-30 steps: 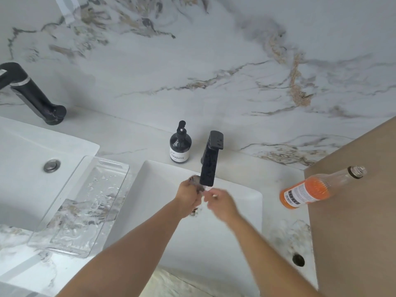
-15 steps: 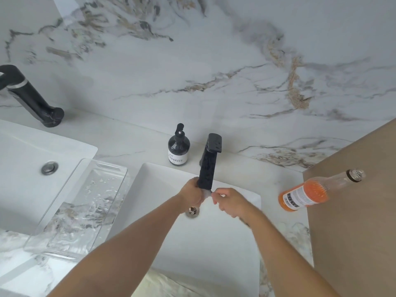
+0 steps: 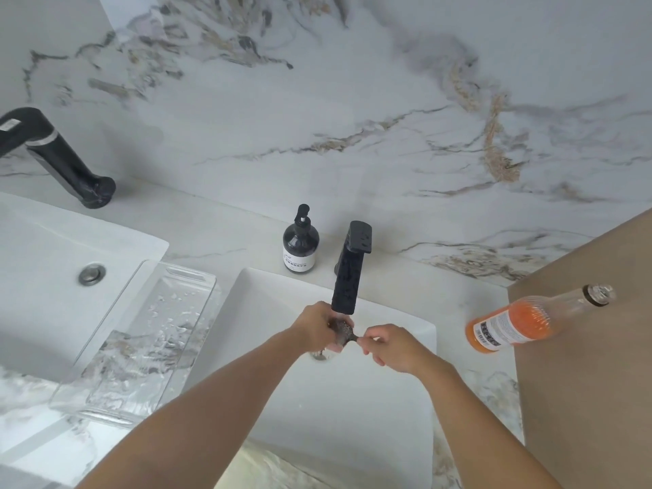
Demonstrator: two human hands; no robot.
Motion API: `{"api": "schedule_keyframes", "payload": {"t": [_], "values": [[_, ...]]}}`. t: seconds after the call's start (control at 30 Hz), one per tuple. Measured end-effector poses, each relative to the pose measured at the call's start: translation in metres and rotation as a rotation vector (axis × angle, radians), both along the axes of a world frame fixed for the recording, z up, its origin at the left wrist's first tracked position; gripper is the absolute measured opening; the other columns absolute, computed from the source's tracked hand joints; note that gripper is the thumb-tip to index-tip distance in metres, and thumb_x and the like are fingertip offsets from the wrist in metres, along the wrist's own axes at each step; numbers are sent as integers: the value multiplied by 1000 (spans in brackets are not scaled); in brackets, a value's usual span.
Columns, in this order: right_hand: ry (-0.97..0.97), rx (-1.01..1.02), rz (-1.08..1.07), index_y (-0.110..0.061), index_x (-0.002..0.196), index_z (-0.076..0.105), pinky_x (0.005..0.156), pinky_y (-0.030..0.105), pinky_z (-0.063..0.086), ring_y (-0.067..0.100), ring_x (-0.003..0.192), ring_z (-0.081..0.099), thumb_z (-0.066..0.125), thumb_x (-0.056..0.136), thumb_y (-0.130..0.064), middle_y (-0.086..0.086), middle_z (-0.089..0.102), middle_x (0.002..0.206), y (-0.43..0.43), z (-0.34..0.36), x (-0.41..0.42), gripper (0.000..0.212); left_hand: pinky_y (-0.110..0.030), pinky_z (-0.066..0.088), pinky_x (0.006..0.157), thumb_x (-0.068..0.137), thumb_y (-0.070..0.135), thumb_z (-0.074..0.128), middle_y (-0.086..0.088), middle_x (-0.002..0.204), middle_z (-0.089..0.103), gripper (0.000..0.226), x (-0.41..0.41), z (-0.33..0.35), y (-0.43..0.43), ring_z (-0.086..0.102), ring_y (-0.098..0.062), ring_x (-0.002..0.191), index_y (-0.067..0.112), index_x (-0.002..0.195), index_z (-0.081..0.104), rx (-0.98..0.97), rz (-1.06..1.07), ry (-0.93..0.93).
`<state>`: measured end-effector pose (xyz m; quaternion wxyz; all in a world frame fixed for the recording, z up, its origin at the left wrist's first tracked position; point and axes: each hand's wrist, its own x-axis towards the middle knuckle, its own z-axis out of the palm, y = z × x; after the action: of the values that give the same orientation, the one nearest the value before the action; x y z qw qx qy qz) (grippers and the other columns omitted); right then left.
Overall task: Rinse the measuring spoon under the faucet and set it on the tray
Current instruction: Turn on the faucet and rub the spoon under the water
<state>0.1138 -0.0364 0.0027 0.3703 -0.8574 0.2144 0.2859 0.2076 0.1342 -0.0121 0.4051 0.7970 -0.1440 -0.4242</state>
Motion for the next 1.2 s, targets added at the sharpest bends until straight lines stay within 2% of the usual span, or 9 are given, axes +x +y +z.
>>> {"api": "schedule_keyframes", "payload": {"t": [0.13, 0.3, 0.4, 0.47, 0.6, 0.77, 0.93, 1.07, 1.2], "values": [[-390, -672, 18, -27, 98, 70, 88, 39, 36, 25, 104, 51, 67, 82, -57, -5, 61, 100, -4, -7, -4, 33, -40, 61, 89, 91, 7, 60, -9, 84, 73, 15, -5, -17, -1, 78, -34, 80, 9, 78, 68, -29, 288, 164], [-250, -573, 12, -28, 123, 63, 112, 51, 25, 25, 132, 40, 44, 96, -55, -3, 60, 127, 23, -16, -5, 43, -46, 57, 97, 94, 5, 58, -17, 90, 75, 20, -10, -23, -3, 77, -34, 75, 3, 83, 74, -145, 554, 367], [-134, -384, 38, -26, 101, 63, 106, 49, 31, 24, 102, 61, 43, 99, -46, 0, 71, 94, 27, -13, -9, 29, -30, 54, 62, 93, -3, 54, -18, 75, 64, 27, 0, -12, -5, 57, -25, 52, 6, 75, 73, -292, 679, 391], [-118, -32, -158, -22, 82, 62, 79, 37, 49, 24, 72, 65, 52, 97, -36, 4, 70, 73, 40, -7, -13, 22, -24, 40, 47, 95, -6, 50, -15, 71, 61, 26, 4, -3, -9, 48, -21, 50, 5, 80, 69, -369, 749, 427], [93, 436, -344, -17, 80, 67, 66, 32, 58, 22, 68, 72, 58, 93, -35, 6, 76, 78, 72, -4, -23, 24, -21, 43, 40, 94, -3, 55, -10, 71, 64, 13, -15, 5, -20, 55, -13, 46, 4, 86, 63, -414, 662, 587], [73, 410, -439, -18, 88, 70, 72, 30, 51, 19, 73, 67, 68, 83, -18, 3, 73, 86, 49, 1, -14, 5, -23, 36, 42, 100, 5, 50, -3, 56, 59, 26, -28, -4, -10, 43, -16, 44, 7, 76, 58, -300, 457, 384], [-141, 647, -729, -10, 128, 58, 87, 40, 59, 33, 95, 70, 67, 93, -16, 19, 70, 119, 43, 12, 7, 37, -25, 38, 56, 93, -17, 36, -9, 70, 50, 29, -7, 5, 2, 45, -18, 58, 0, 83, 58, -418, 349, 446], [-241, 631, -837, 6, 118, 66, 76, 38, 63, 42, 87, 75, 59, 93, 6, 27, 74, 102, 51, 15, 17, 26, -27, 50, 62, 98, 4, 56, -15, 78, 61, 14, -3, 1, 20, 58, -23, 63, -5, 94, 66, -376, 274, 488], [-239, 745, -1061, 4, 106, 68, 63, 28, 64, 34, 69, 76, 64, 87, 13, 22, 76, 83, 43, 13, 12, 21, -21, 39, 41, 94, 31, 65, -9, 70, 65, 32, -7, -13, 48, 47, -14, 41, 0, 87, 70, -211, 231, 395]]}}
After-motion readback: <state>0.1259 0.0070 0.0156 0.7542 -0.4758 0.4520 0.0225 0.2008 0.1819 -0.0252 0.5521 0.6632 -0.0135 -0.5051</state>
